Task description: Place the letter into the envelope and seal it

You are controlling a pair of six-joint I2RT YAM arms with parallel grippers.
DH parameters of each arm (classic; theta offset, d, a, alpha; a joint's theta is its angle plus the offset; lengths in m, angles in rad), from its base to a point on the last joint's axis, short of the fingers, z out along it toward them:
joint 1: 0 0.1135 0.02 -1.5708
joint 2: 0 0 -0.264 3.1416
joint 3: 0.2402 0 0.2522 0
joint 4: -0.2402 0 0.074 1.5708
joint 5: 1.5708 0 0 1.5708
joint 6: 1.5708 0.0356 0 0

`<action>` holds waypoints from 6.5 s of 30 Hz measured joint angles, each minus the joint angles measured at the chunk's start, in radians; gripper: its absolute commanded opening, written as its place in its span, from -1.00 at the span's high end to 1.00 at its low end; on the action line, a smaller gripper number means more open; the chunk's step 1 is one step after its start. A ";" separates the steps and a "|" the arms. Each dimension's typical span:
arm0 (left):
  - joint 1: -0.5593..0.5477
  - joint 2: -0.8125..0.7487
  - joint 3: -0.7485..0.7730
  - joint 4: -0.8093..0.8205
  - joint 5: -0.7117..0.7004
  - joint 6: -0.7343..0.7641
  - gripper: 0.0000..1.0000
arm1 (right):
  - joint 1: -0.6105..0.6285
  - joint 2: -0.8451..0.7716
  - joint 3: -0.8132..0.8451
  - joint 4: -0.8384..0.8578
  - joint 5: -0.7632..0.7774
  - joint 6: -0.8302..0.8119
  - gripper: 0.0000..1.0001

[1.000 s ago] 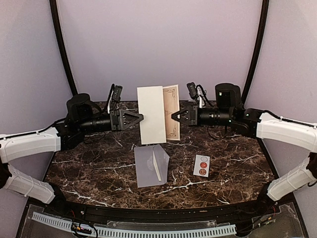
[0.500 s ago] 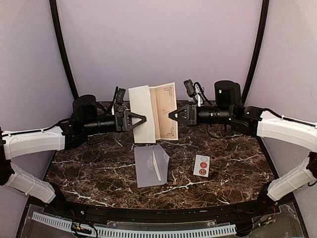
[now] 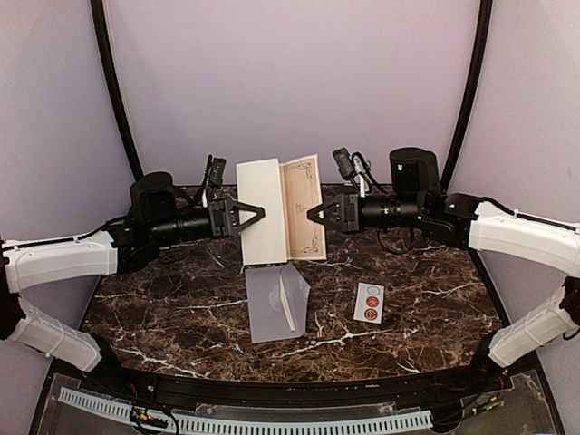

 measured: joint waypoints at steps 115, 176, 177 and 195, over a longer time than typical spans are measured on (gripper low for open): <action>0.040 -0.080 -0.037 0.106 0.253 -0.046 1.00 | 0.072 0.126 0.093 0.177 -0.220 0.029 0.40; 0.069 0.202 -0.311 -0.090 -0.014 -0.177 0.02 | 0.007 0.407 -0.132 0.050 0.099 0.212 1.00; 0.069 0.212 -0.313 -0.084 -0.011 -0.178 0.04 | 0.007 0.410 -0.132 0.049 0.106 0.211 1.00; 0.069 -0.148 -0.032 -0.273 -0.005 0.132 -0.83 | 0.024 0.223 0.079 -0.134 -0.172 -0.049 1.00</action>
